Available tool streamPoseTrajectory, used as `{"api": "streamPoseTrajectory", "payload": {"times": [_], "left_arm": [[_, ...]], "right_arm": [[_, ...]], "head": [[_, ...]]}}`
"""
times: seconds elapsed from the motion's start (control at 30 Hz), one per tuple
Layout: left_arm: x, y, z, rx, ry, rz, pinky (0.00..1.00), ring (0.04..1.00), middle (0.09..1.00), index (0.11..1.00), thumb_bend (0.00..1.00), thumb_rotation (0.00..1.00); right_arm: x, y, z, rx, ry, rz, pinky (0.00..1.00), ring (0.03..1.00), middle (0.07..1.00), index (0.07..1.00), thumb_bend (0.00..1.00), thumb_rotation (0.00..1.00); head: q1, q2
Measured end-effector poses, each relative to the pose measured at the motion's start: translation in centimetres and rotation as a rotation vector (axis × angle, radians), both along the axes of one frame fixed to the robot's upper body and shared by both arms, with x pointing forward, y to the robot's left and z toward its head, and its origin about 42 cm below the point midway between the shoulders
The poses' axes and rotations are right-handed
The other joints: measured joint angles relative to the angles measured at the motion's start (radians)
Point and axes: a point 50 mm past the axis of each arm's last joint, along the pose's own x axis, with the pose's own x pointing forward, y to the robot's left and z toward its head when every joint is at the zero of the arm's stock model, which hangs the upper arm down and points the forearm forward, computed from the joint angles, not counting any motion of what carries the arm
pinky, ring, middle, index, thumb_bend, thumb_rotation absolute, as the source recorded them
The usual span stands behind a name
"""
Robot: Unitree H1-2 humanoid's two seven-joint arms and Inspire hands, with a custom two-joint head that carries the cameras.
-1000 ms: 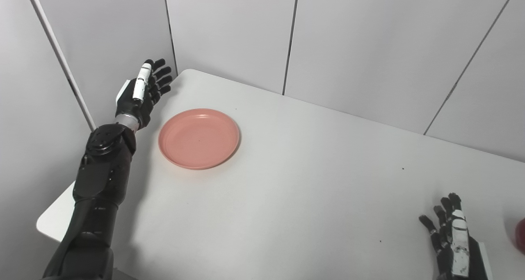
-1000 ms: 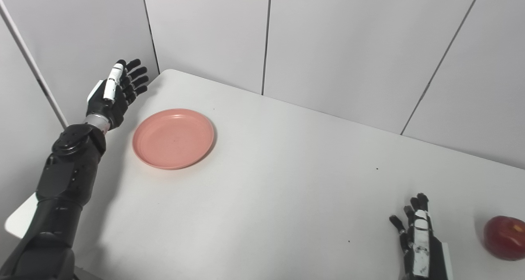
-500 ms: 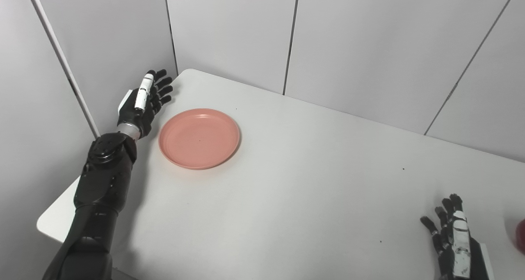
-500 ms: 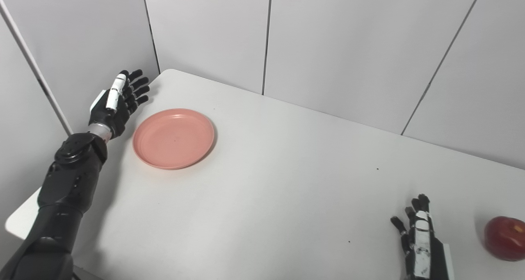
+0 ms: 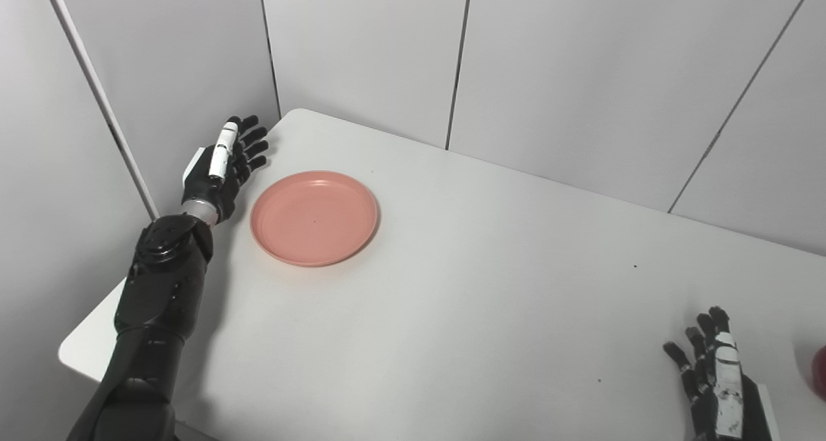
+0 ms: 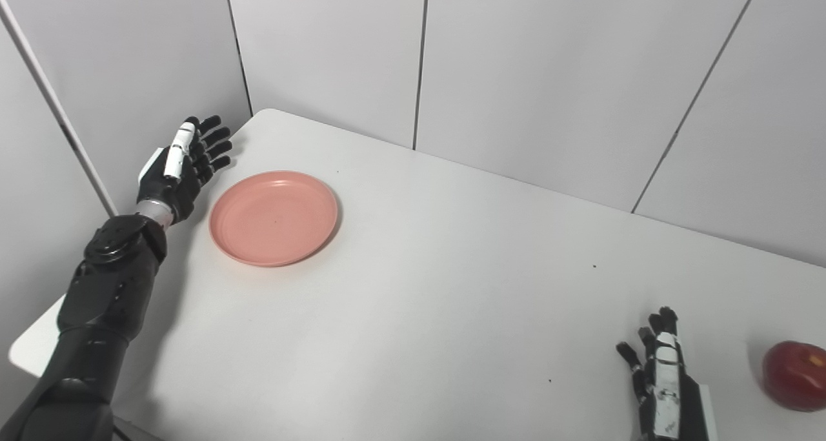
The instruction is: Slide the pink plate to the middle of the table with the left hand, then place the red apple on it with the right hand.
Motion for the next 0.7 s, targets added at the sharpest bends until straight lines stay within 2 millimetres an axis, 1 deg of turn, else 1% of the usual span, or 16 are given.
{"api": "streamPoseTrajectory", "payload": {"times": [0.2,0.33,0.47,0.6,0.7], "left_arm": [[-0.2,0.1,-0.7,-0.002,0.001,0.003,0.91,0.899,0.892,0.869,0.28,1.0],[-0.4,0.0,-1.6,-0.016,0.018,0.007,0.92,0.904,0.893,0.872,0.28,1.0],[-0.5,-0.1,-1.9,-0.038,0.008,0.004,0.91,0.905,0.894,0.873,0.28,1.0],[-0.6,0.0,-2.1,-0.039,0.001,0.006,0.89,0.895,0.89,0.876,0.29,1.0],[-0.8,-0.1,-2.3,-0.037,-0.002,0.003,0.9,0.899,0.894,0.881,0.3,1.0]], "right_arm": [[0.0,0.0,0.0,0.001,0.002,-0.003,1.0,1.0,1.0,1.0,0.12,1.0],[0.0,0.0,0.0,0.002,0.004,-0.003,1.0,1.0,1.0,1.0,0.1,1.0],[0.0,0.0,0.0,-0.001,0.003,-0.003,1.0,1.0,1.0,1.0,0.08,1.0],[0.0,-0.1,0.0,-0.001,0.003,-0.003,1.0,1.0,1.0,1.0,0.09,1.0],[0.0,-0.1,0.0,-0.002,0.003,-0.003,1.0,1.0,1.0,1.0,0.09,1.0]], "head": [[0.003,0.0],[0.002,-0.002],[0.002,-0.002],[0.002,-0.002],[0.003,0.0]]}}
